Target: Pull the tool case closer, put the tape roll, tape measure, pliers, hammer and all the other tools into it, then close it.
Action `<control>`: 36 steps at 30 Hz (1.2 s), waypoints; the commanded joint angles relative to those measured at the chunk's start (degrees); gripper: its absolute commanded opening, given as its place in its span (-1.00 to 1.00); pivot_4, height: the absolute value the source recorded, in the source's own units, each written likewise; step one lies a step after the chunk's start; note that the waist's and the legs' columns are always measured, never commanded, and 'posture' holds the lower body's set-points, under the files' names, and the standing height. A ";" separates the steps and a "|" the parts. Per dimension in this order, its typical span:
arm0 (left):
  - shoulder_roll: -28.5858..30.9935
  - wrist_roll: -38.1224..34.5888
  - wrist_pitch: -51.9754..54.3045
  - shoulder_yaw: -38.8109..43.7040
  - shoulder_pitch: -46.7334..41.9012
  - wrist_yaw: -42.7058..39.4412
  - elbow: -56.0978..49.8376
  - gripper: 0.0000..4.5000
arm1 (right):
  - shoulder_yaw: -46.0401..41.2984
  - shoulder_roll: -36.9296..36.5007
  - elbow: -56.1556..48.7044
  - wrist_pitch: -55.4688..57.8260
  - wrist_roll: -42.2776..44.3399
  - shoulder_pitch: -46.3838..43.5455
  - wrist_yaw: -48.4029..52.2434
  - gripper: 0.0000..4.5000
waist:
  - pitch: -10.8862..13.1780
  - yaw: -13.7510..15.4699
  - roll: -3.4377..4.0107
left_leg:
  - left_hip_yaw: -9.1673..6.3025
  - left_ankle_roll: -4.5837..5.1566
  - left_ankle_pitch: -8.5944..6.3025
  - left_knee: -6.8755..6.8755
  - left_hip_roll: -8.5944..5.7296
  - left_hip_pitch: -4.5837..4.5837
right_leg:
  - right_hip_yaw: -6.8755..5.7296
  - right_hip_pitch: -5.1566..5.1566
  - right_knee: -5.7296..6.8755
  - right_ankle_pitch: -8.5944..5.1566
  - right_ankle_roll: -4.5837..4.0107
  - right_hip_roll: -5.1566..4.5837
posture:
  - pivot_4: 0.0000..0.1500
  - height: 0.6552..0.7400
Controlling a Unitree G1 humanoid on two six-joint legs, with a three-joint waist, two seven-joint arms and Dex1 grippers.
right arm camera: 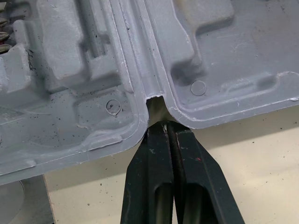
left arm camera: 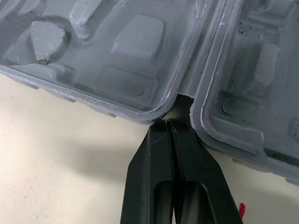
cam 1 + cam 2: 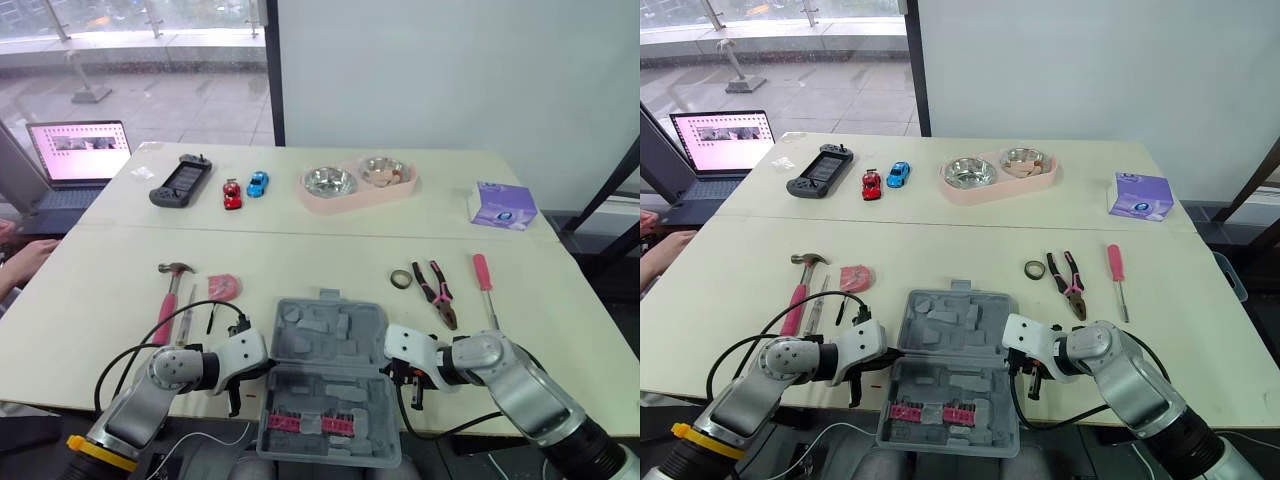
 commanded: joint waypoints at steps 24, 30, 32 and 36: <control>13.09 -24.06 -3.03 48.05 16.32 -2.27 23.77 -0.99 | -48.64 -9.15 39.31 -30.39 23.43 11.14 4.43 -0.85 | 0.28 -0.05 -0.04 | 0.01 0.05 -0.07 -0.05 0.04 -0.47 | -0.10 -0.39 -0.08 0.02 -0.02 0.00 | 1.00 1.00; 14.92 -23.32 -9.55 52.49 15.02 -0.51 39.72 -0.20 | -49.74 -11.32 51.45 -38.46 21.87 11.56 4.81 0.23 | 0.28 -0.31 -0.03 | 0.01 0.05 -0.06 -0.03 0.04 -0.62 | -0.11 -0.60 -0.02 0.06 -0.09 0.00 | 1.00 1.00; 15.48 -22.95 -11.95 52.46 14.59 -0.24 43.35 0.21 | -49.00 -11.62 54.18 -41.10 20.94 11.67 4.85 0.64 | 0.28 -0.58 -0.04 | 0.01 0.05 -0.06 -0.04 0.05 -0.64 | -0.11 -0.62 -0.03 0.06 -0.09 0.00 | 1.00 1.00; 15.89 -22.89 -14.18 51.53 14.00 -0.60 45.81 0.98 | -48.96 -11.05 59.13 -43.18 21.02 9.74 3.37 1.00 | 0.27 -1.29 -0.02 | 0.01 0.05 -0.06 -0.04 0.05 -0.68 | -0.11 -0.64 0.01 0.07 -0.10 0.00 | 1.00 1.00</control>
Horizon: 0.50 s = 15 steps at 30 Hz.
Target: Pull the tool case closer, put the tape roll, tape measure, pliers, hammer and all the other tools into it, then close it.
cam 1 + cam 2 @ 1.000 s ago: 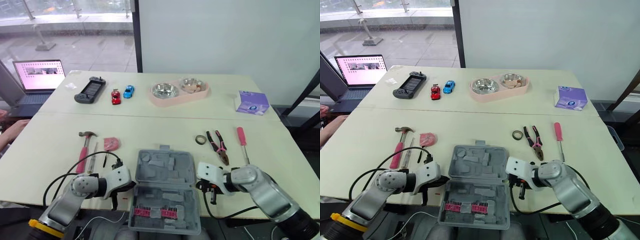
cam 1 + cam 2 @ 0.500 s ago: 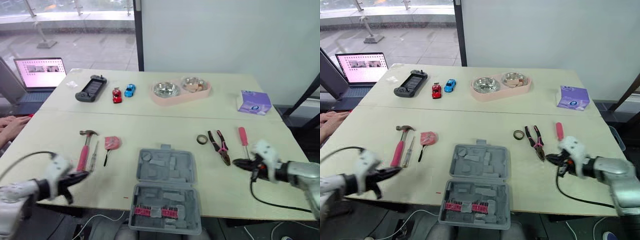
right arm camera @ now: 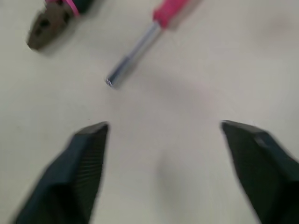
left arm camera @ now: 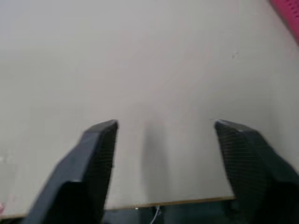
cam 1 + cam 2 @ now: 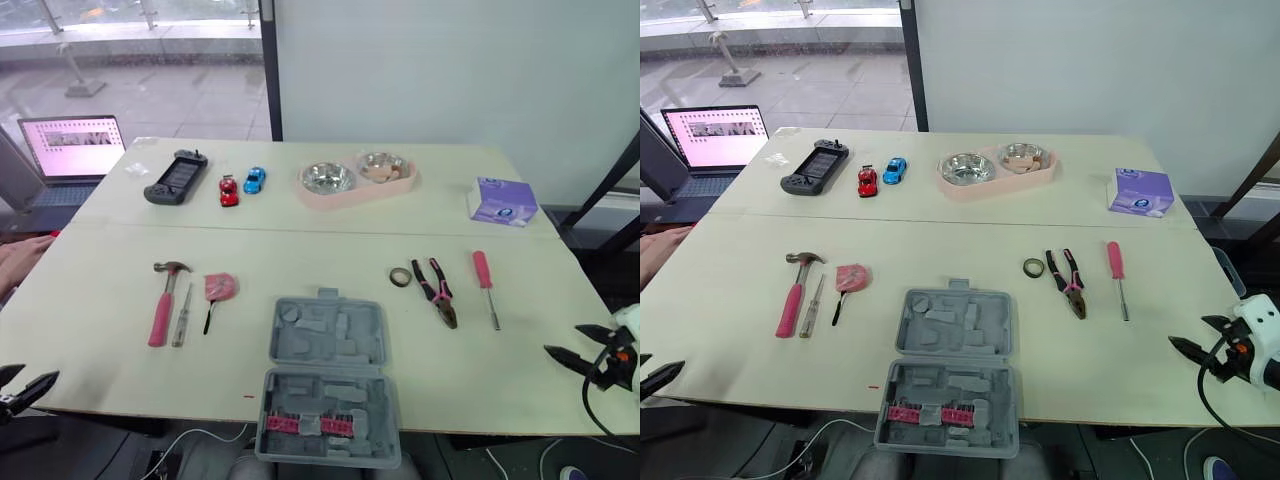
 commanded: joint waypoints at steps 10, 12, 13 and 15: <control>0.62 -0.53 -1.50 -1.08 -1.70 -0.98 -1.75 0.98 | -0.36 -0.34 -1.01 -1.29 1.50 -0.62 -1.62 1.00 | -0.01 -0.38 0.02 | 0.00 -0.01 0.01 0.00 0.00 0.02 | 0.00 0.01 0.07 0.04 -0.02 0.01 | 1.00 1.00; 0.49 -1.26 -0.45 -1.35 -1.72 -1.69 -3.21 0.98 | -1.02 0.01 -3.86 0.82 2.75 -0.33 -1.94 1.00 | -0.01 -0.34 0.02 | 0.00 -0.01 0.02 0.00 0.00 0.03 | 0.00 0.01 0.10 0.04 -0.02 0.01 | 1.00 1.00; 0.22 -1.76 0.18 -1.65 -1.86 -2.18 -4.81 0.98 | -1.26 0.32 -7.19 3.17 3.82 0.44 -2.19 1.00 | -0.01 -0.32 0.02 | 0.00 -0.01 0.02 0.00 0.00 0.03 | 0.00 0.01 0.10 0.04 -0.02 0.01 | 1.00 1.00; -0.79 -3.20 2.71 -2.93 -1.74 -3.62 -9.61 0.98 | -1.22 1.40 -15.87 8.38 6.04 2.63 -3.48 1.00 | -0.02 -0.24 0.02 | 0.00 -0.01 0.02 0.00 0.00 0.04 | 0.00 0.02 0.11 0.04 -0.02 0.01 | 1.00 1.00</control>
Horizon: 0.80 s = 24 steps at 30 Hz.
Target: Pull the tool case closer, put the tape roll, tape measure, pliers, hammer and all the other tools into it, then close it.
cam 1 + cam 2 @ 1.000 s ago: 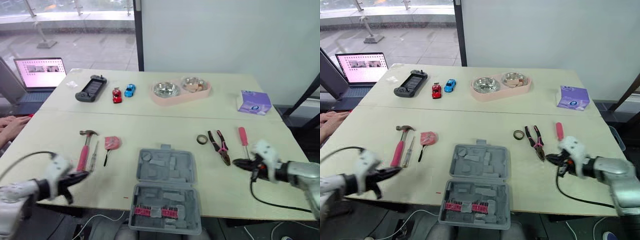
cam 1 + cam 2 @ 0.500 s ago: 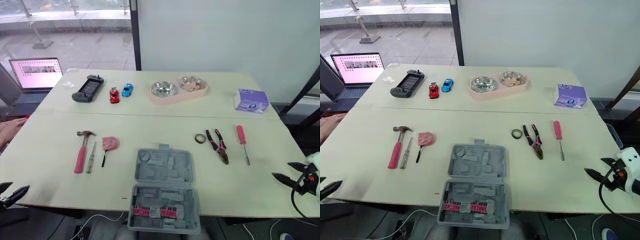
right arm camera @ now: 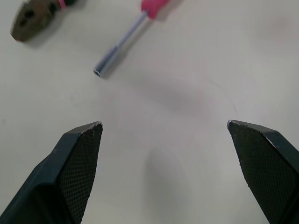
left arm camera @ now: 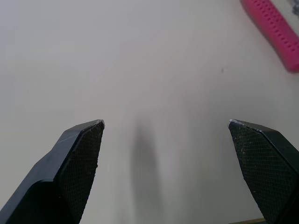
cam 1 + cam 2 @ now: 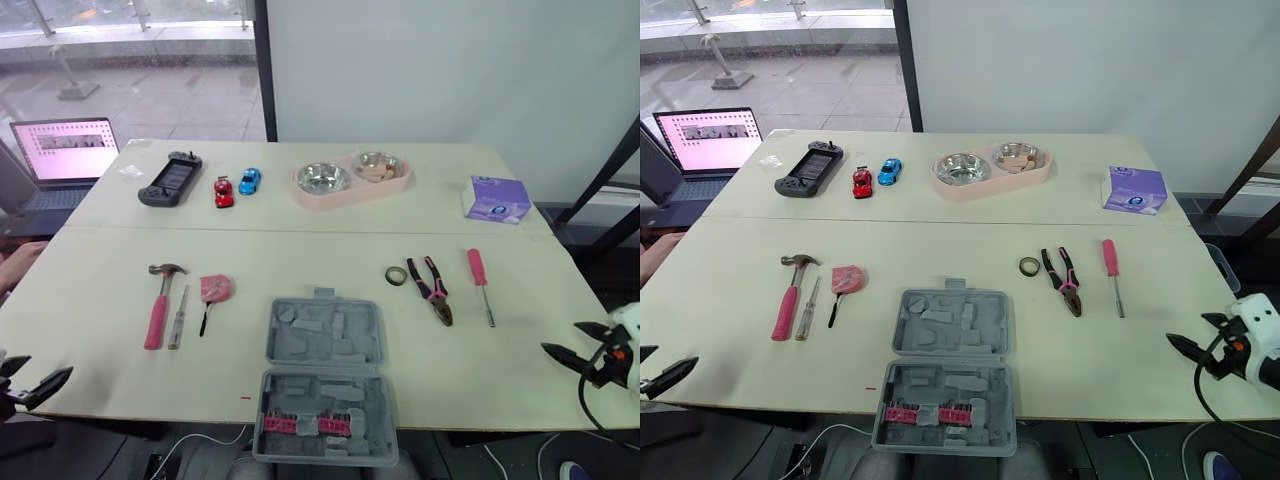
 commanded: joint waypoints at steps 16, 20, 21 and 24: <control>-8.24 -7.29 4.59 -16.45 3.16 -6.52 -45.74 0.98 | 20.98 9.09 -47.49 30.87 6.23 -8.98 -14.29 1.00 | -0.01 0.01 0.04 | -0.01 0.00 0.03 0.09 0.02 0.04 | 0.01 0.11 -0.01 0.14 -0.22 0.01 | 1.00 1.00; -8.05 -9.31 5.55 -17.02 2.83 -7.77 -49.13 0.98 | 29.61 10.21 -40.41 30.99 0.91 -20.28 -13.50 1.00 | -0.01 0.08 0.03 | -0.02 0.01 0.04 0.19 0.02 -0.03 | 0.01 0.11 -0.03 0.14 -0.20 0.01 | 1.00 1.00; -8.05 -9.89 5.76 -17.06 2.44 -7.79 -49.91 0.98 | 31.63 10.46 -38.03 30.49 -0.40 -22.88 -12.64 1.00 | -0.01 0.08 0.03 | -0.02 0.01 0.04 0.19 0.02 -0.03 | 0.01 0.11 -0.03 0.21 -0.33 0.01 | 1.00 1.00; -7.57 -11.53 6.95 -16.70 1.30 -7.75 -52.20 0.98 | 35.83 11.74 -30.94 29.11 -4.08 -29.41 -11.35 1.00 | 0.00 0.34 0.05 | -0.05 0.02 0.05 0.17 0.02 -0.07 | 0.00 0.10 -0.01 0.21 -0.32 0.03 | 1.00 1.00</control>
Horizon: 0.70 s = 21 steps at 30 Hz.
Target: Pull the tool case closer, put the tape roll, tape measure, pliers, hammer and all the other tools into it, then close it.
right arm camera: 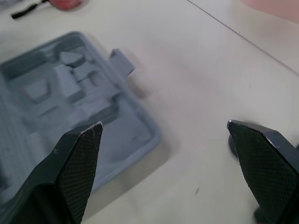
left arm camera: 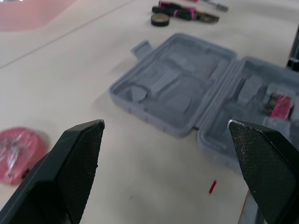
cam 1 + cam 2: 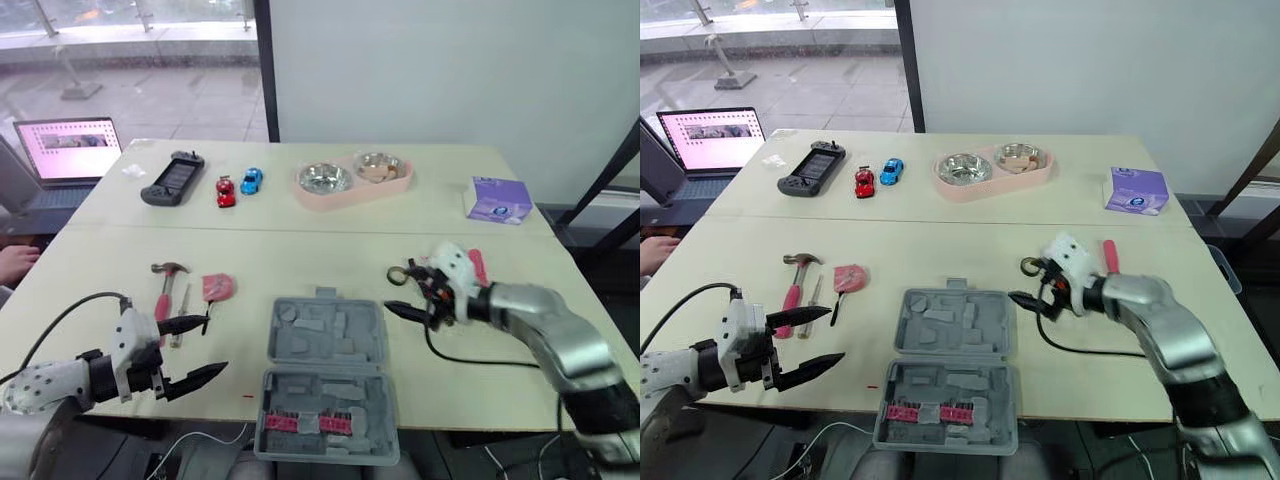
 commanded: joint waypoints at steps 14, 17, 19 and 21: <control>-3.06 -0.74 -1.10 -0.90 -2.07 5.16 -7.15 0.98 | 10.19 5.85 26.53 -6.86 -13.48 -17.72 7.21 1.00 | 0.04 -0.21 0.05 | 0.00 -0.02 0.03 -0.05 0.00 -0.10 | -0.01 -0.13 0.06 0.06 0.19 0.02 | 1.00 1.00; -1.98 -0.23 -0.13 -1.07 -1.27 4.89 -7.04 0.98 | 10.51 6.49 29.77 -7.36 -15.02 -19.12 7.56 1.00 | 0.05 -0.21 0.08 | 0.00 -0.03 0.04 -0.04 0.00 -0.09 | -0.01 -0.13 0.09 0.07 0.19 0.03 | 1.00 1.00; -1.64 -0.41 0.42 -0.85 -0.78 5.11 -7.17 0.98 | 10.45 6.74 30.33 -7.93 -15.63 -19.22 7.95 1.00 | 0.05 -0.21 0.08 | 0.00 -0.03 0.04 -0.04 0.00 -0.10 | 0.00 -0.13 0.08 0.07 0.20 0.02 | 1.00 1.00; -0.87 -0.70 1.86 -0.77 0.02 5.16 -7.55 0.98 | 10.28 7.00 30.46 -8.30 -16.14 -19.06 8.06 1.00 | 0.05 -0.21 0.08 | 0.00 -0.03 0.04 -0.05 0.00 -0.10 | 0.00 -0.14 0.08 0.06 0.21 0.02 | 1.00 1.00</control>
